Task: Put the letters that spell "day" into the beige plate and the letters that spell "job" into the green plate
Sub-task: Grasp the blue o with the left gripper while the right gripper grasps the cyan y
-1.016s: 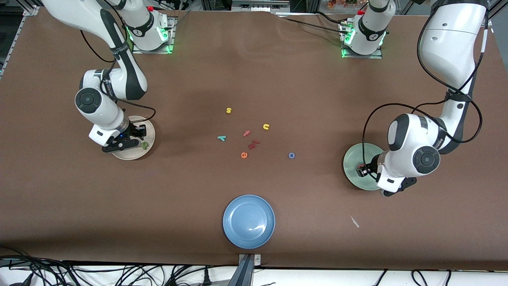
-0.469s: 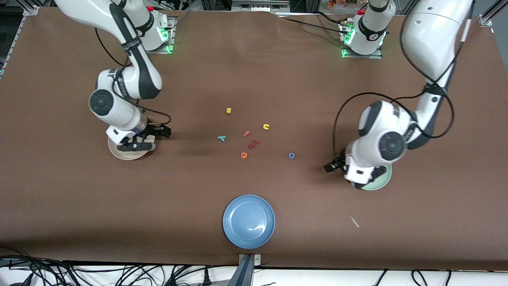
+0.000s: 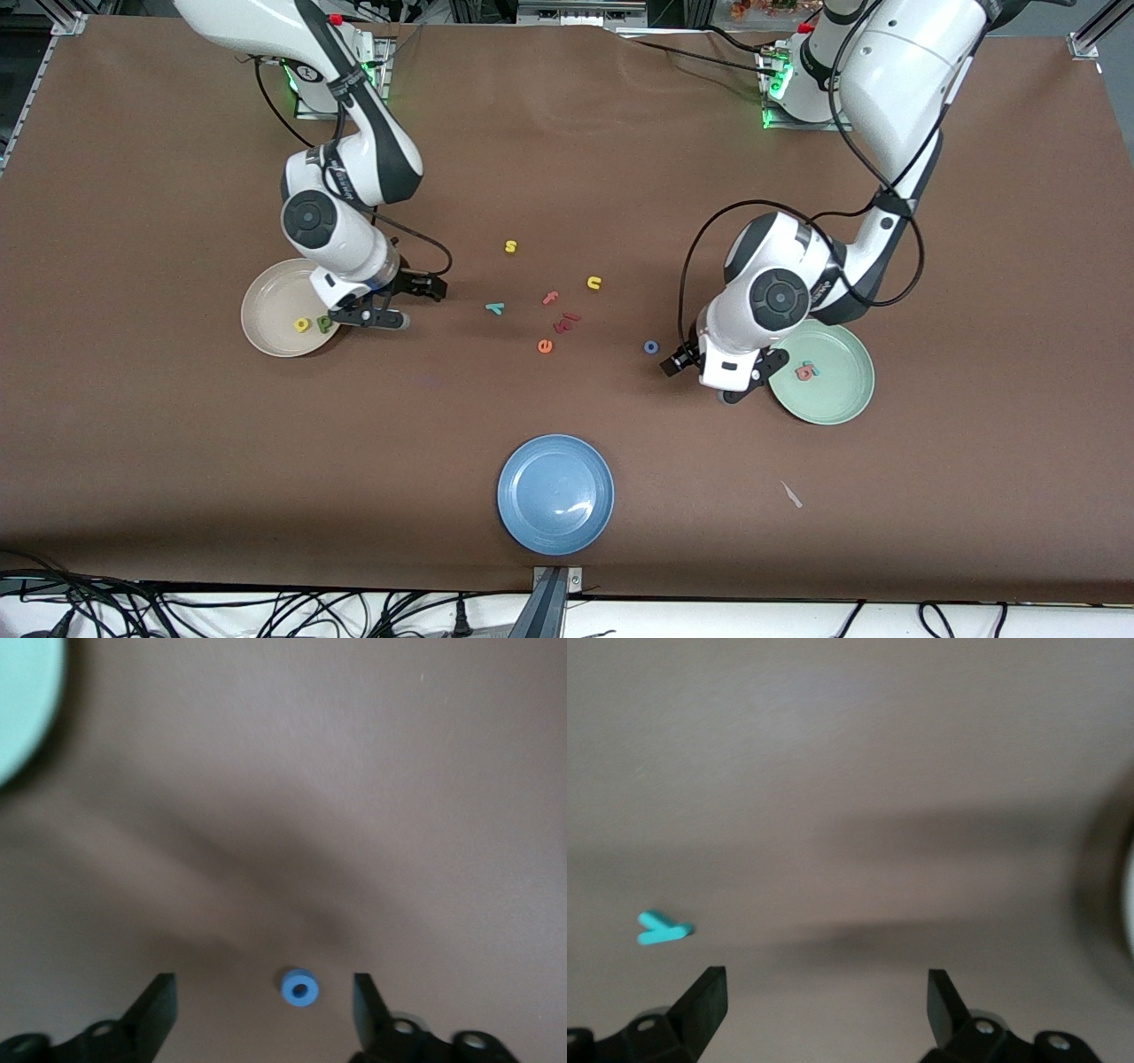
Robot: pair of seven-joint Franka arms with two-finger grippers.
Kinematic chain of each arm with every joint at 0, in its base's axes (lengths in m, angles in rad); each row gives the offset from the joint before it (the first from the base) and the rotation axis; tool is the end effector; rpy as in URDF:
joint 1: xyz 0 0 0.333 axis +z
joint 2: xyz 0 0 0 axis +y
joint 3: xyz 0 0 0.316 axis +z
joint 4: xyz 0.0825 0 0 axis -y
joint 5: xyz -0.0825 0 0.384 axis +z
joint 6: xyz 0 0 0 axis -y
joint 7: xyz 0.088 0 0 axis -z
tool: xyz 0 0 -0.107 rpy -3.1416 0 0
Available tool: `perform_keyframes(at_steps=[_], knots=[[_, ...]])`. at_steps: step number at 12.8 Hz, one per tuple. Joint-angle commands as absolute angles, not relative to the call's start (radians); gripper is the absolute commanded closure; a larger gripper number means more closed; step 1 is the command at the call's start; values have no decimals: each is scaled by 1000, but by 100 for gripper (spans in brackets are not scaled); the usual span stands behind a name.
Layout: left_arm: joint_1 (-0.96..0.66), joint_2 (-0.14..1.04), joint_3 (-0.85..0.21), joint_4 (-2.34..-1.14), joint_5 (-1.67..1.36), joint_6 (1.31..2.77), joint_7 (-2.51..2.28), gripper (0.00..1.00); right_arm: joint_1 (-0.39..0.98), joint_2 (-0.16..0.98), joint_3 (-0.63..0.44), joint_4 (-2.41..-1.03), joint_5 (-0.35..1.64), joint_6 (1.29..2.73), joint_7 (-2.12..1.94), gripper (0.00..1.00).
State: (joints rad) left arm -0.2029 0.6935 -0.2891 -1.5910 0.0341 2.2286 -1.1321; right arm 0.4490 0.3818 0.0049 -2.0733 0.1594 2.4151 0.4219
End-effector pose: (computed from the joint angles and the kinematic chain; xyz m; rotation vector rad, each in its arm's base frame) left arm 0.6244 -0.3028 0.2383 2.8724 1.0158 -0.2040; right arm 0.5256 0.2573 0.2404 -3.0577 0.1372 0.1238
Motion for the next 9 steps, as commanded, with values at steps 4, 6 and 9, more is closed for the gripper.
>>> perform_keyframes(at_steps=[4, 6, 9], knots=[[-279, 782, -279, -1568, 71, 2304, -1206, 24, 600, 428, 2, -2013, 26, 2404, 395, 0], [-278, 799, -279, -1575, 113, 2329, -1207, 26, 624, 429, 2, -2011, 18, 2413, 309, 0], [-271, 805, -276, -1577, 129, 2330, -1207, 29, 617, 449, 2, -1999, 18, 2424, 93, 0]])
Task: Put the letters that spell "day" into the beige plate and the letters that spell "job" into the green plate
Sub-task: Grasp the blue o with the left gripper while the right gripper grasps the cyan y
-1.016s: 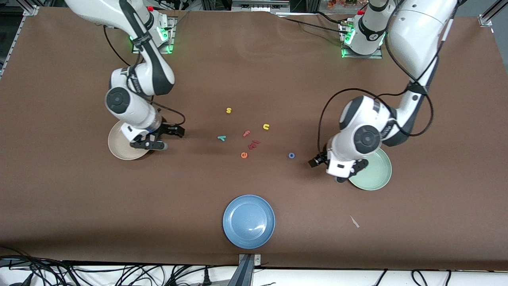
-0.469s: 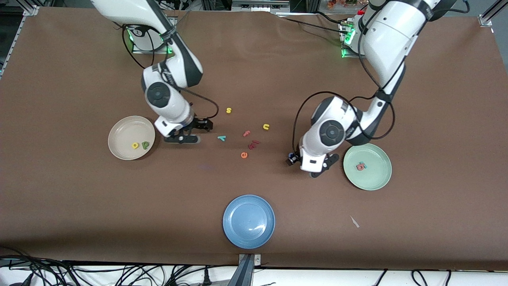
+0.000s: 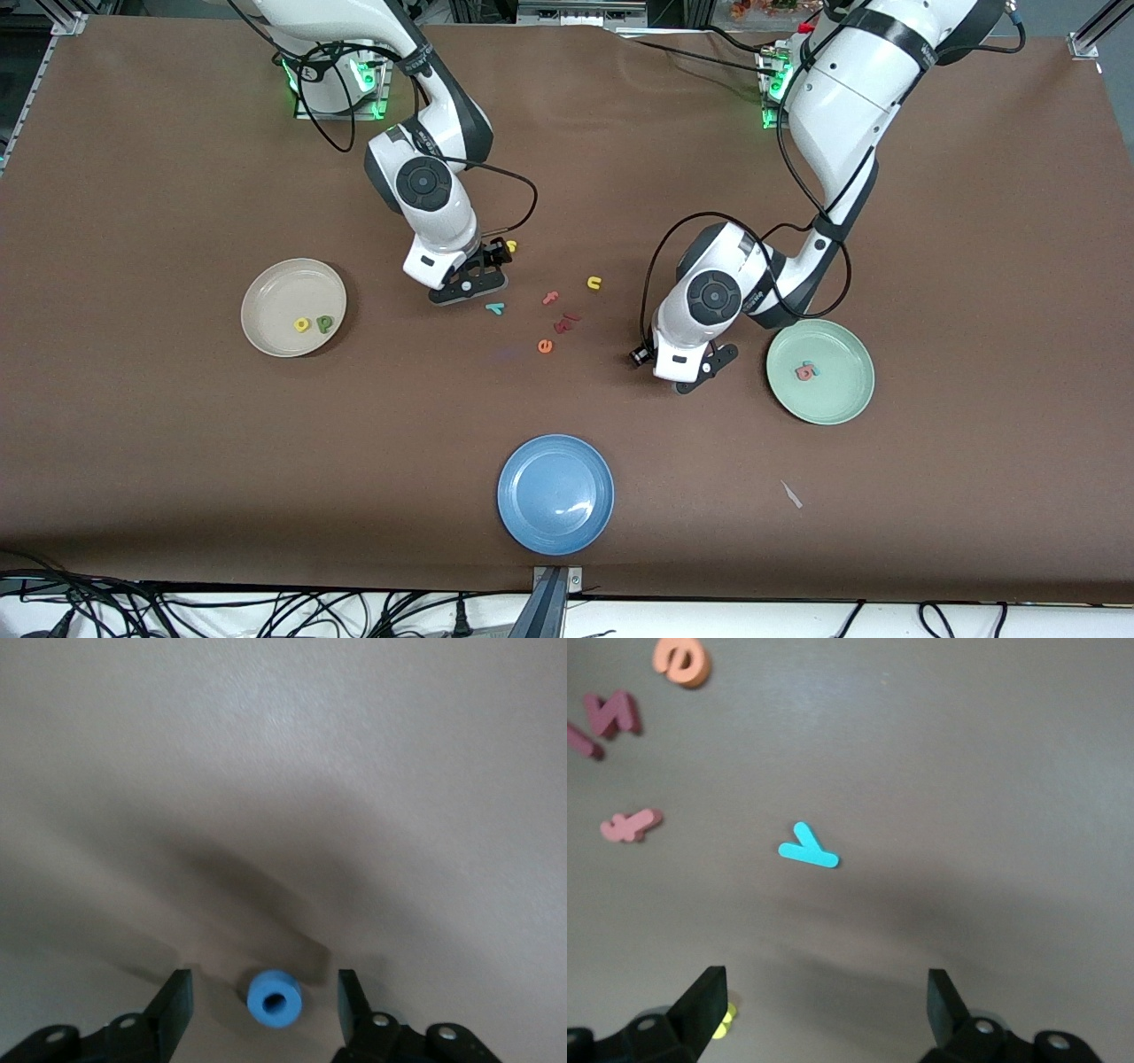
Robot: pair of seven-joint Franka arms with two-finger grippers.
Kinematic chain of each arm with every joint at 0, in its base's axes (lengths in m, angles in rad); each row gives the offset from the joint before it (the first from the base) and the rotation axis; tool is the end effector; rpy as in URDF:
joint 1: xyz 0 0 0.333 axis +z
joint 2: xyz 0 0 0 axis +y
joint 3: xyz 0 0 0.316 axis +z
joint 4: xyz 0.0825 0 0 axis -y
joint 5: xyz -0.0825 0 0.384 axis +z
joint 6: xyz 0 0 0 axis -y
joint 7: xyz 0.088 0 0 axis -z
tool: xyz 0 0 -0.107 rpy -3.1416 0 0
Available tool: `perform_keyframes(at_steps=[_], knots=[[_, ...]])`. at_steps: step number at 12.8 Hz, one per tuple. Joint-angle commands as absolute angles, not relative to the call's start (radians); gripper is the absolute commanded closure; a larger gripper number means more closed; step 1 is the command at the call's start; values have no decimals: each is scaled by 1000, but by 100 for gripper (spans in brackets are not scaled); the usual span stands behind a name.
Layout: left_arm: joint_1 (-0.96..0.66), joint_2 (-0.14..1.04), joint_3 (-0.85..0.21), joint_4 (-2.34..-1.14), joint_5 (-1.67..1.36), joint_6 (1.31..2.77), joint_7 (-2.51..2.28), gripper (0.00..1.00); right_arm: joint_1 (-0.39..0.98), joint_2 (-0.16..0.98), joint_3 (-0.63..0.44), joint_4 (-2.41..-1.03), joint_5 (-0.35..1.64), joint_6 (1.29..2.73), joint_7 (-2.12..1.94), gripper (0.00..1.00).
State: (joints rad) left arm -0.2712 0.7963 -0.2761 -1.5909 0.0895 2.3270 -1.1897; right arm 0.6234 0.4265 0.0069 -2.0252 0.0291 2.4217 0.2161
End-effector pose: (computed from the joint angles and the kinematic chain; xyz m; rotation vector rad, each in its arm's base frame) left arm 0.6040 -0.3376 0.1757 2.9082 0.9901 -0.1857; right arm 0.4836 0.3529 0.2333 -3.0738 -0.6094 0.0569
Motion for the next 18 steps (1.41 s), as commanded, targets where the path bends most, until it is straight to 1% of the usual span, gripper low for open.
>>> perform_keyframes(at_steps=[1, 5, 7, 8, 10, 11, 12, 13, 14, 16, 18], knots=[[-276, 807, -276, -1577, 129, 2330, -1209, 31, 617, 463, 2, -1985, 18, 2425, 48, 0], [-284, 807, -278, -1580, 129, 2329, -1226, 32, 617, 529, 2, -1907, 20, 2434, -127, 0], [-284, 808, -276, -1580, 129, 2330, -1226, 38, 612, 555, 2, -1899, 23, 2488, -208, 0], [-285, 808, -276, -1578, 129, 2330, -1227, 39, 609, 567, 2, -1899, 23, 2512, -248, 0], [-284, 807, -278, -1578, 129, 2329, -1227, 48, 611, 583, 2, -1899, 25, 2526, -282, 0], [-285, 808, -278, -1578, 129, 2329, -1226, 61, 611, 584, 2, -1899, 25, 2526, -305, 0], [-284, 808, -278, -1578, 129, 2330, -1221, 72, 612, 586, 2, -1901, 25, 2526, -316, 0], [-284, 808, -278, -1578, 129, 2329, -1221, 77, 615, 591, 2, -1899, 25, 2528, -316, 1], [-284, 808, -278, -1580, 129, 2329, -1221, 78, 617, 594, 2, -1899, 25, 2536, -318, 1], [-285, 805, -278, -1580, 129, 2327, -1220, 91, 623, 609, 2, -1901, 25, 2545, -318, 6], [-275, 796, -278, -1578, 129, 2318, -1212, 92, 627, 618, 2, -1901, 25, 2551, -319, 8]])
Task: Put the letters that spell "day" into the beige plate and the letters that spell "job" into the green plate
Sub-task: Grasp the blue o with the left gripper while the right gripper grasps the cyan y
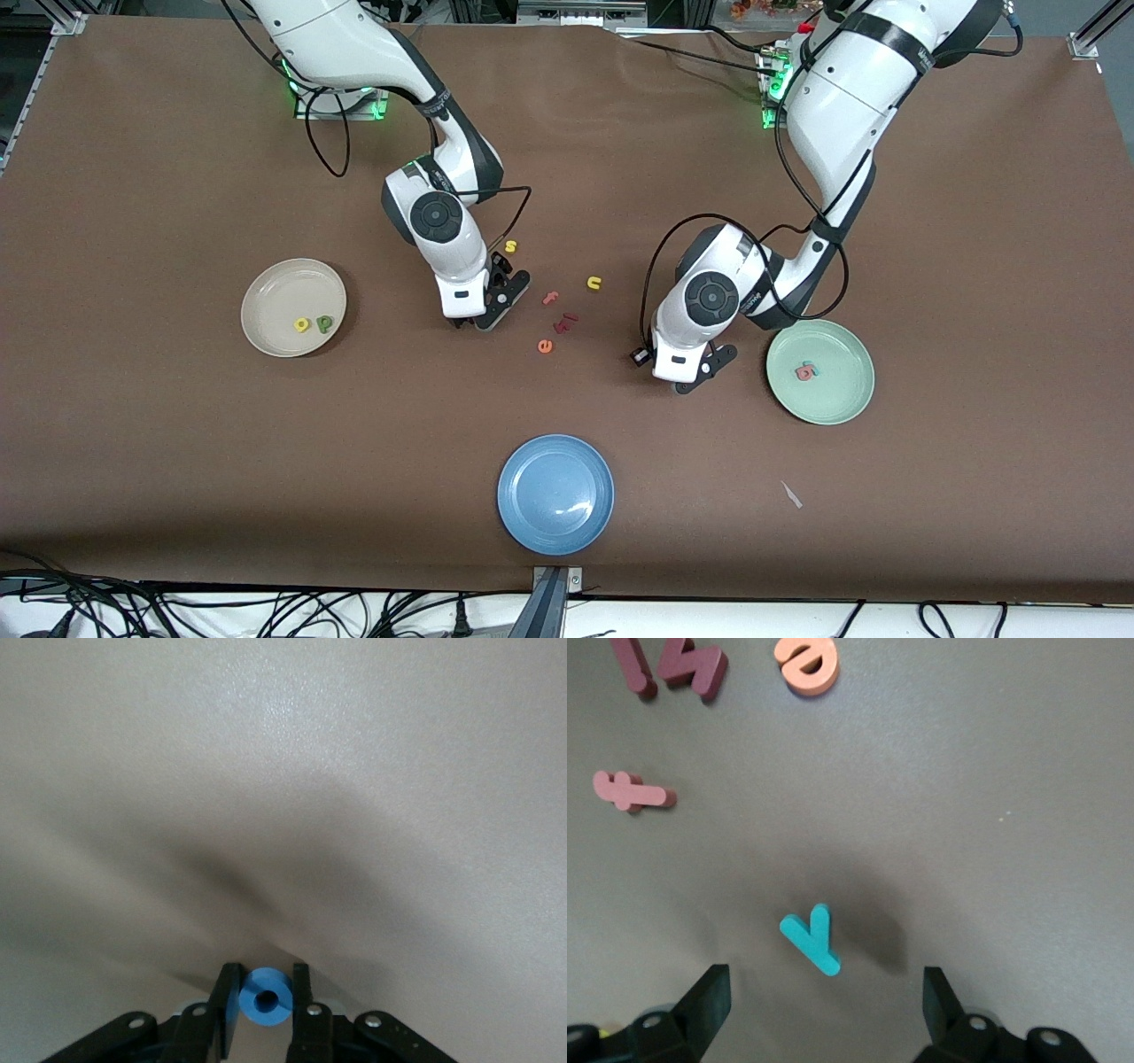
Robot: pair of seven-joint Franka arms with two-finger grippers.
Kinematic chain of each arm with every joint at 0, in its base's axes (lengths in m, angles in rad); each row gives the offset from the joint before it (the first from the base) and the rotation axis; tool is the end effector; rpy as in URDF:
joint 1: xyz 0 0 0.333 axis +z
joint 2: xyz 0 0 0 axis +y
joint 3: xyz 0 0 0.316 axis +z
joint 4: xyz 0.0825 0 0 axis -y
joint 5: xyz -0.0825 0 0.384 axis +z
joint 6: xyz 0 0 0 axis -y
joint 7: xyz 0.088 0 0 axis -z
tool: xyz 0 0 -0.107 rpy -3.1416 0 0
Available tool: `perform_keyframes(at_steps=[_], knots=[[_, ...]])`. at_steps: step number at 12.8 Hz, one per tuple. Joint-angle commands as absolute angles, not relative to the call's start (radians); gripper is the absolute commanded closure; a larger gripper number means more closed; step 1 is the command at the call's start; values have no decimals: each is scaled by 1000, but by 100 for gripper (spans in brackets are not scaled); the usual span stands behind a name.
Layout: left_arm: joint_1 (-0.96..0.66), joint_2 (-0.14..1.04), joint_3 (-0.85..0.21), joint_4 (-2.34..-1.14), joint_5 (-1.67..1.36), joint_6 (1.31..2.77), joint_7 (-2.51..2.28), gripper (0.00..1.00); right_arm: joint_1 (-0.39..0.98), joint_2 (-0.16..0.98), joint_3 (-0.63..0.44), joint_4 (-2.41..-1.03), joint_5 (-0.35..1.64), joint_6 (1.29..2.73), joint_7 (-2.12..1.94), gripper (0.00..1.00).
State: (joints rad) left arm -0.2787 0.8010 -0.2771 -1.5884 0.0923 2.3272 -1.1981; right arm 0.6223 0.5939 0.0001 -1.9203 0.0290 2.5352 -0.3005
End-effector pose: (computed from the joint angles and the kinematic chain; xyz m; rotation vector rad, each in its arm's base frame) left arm 0.6014 -0.3426 0.1737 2.9108 0.9892 -0.1879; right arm 0.5101 0.3656 0.1812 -2.8113 -1.3567 -0.0281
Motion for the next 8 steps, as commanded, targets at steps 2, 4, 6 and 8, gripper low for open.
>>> perform_keyframes(at_steps=[2, 4, 6, 8], knots=[[-264, 773, -275, -1578, 130, 2300, -1210, 92, 629, 618, 2, -1899, 25, 2554, -319, 20], [-230, 738, -275, -1575, 143, 2258, -1180, 92, 630, 618, 2, -1899, 25, 2551, -314, 34], [-166, 691, -278, -1571, 146, 2171, -1070, 92, 632, 618, 2, -1899, 25, 2551, -304, 38], [-103, 651, -278, -1569, 146, 2096, -970, 92, 634, 618, 3, -1898, 28, 2551, -302, 44]])
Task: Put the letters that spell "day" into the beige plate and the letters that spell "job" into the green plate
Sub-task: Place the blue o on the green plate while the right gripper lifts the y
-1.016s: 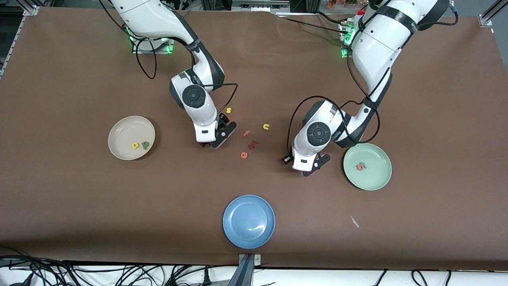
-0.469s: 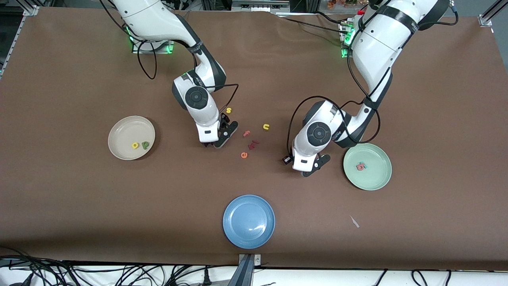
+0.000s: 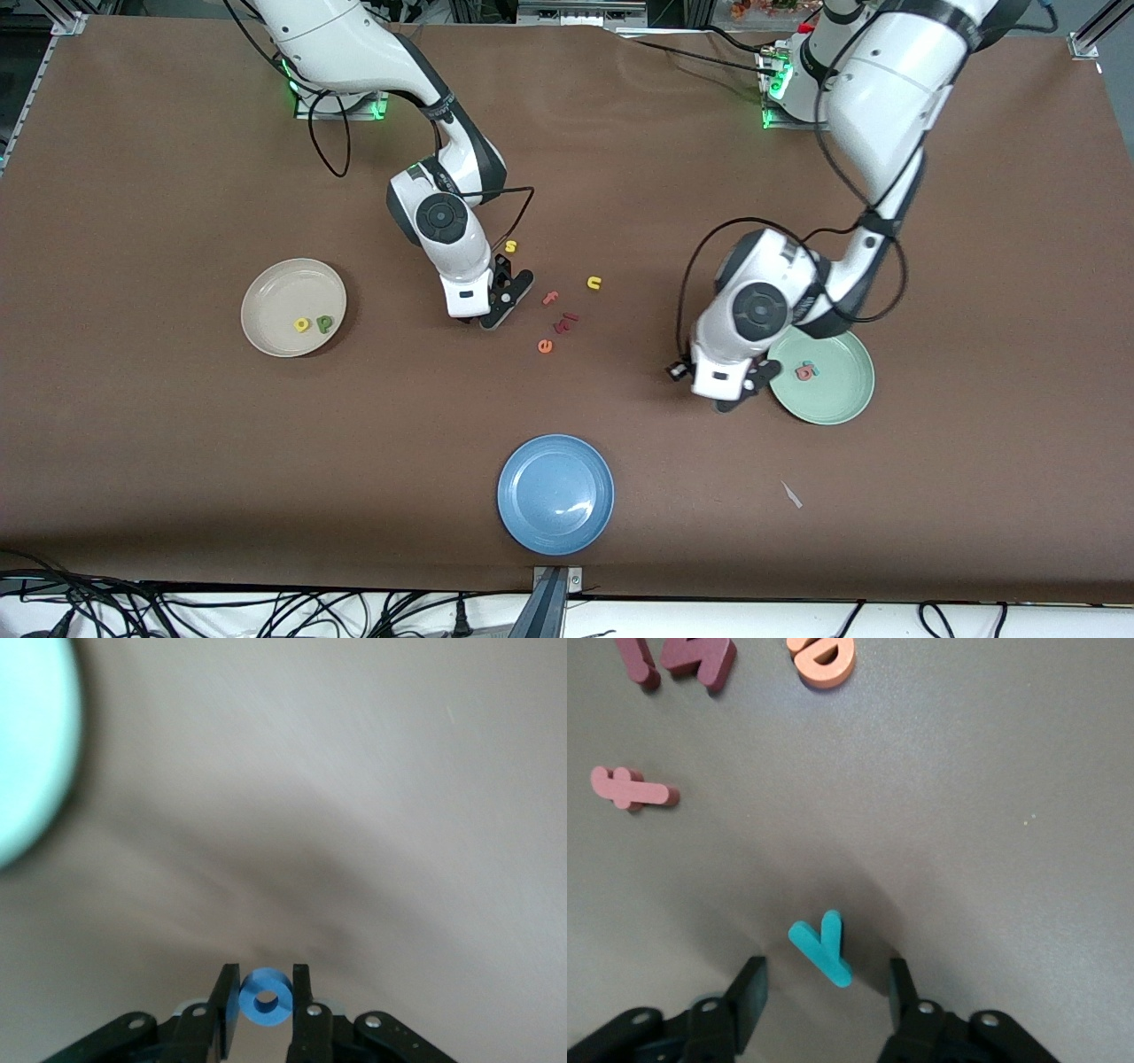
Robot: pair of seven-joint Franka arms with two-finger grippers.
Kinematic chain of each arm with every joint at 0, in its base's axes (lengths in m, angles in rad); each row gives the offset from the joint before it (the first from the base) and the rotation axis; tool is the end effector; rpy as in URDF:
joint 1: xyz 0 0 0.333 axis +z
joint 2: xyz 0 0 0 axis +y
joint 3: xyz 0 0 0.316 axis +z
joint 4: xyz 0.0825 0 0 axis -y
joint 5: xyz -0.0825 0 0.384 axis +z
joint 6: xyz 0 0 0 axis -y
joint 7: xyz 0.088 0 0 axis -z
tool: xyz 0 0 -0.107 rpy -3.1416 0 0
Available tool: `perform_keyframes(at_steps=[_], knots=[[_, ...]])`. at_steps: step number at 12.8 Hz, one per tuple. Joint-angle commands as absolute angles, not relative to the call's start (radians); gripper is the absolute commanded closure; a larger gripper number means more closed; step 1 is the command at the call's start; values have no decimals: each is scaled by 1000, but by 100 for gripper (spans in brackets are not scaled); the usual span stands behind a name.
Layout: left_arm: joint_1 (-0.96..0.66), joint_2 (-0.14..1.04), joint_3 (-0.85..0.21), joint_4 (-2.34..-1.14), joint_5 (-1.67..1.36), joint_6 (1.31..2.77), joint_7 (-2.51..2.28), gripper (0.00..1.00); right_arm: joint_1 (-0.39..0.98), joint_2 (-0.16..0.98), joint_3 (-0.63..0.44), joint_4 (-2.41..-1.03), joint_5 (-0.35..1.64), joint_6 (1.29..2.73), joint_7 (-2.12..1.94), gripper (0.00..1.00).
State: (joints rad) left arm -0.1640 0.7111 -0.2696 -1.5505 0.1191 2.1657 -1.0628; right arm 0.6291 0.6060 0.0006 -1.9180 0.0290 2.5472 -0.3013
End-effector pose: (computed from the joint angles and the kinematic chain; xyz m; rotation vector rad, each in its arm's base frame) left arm 0.6450 -0.2637 0.2361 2.9781 0.9463 -0.1646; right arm 0.5077 0.3694 0.1755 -2.8055 -1.3674 -0.0314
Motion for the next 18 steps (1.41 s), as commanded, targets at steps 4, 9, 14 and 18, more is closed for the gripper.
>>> perform_keyframes(at_steps=[4, 9, 14, 18], knots=[[61, 620, -278, -1572, 146, 2040, -654, 91, 634, 618, 3, -1891, 35, 2551, -301, 52], [129, 632, -278, -1597, 183, 2042, -518, 89, 634, 618, 8, -1884, 35, 2551, -279, 53], [123, 630, -282, -1609, 181, 2042, -522, 0, 634, 627, 8, -1884, 34, 2554, -264, 57], [114, 615, -288, -1557, 183, 2042, -528, 0, 634, 630, 9, -1884, 34, 2556, -264, 57]])
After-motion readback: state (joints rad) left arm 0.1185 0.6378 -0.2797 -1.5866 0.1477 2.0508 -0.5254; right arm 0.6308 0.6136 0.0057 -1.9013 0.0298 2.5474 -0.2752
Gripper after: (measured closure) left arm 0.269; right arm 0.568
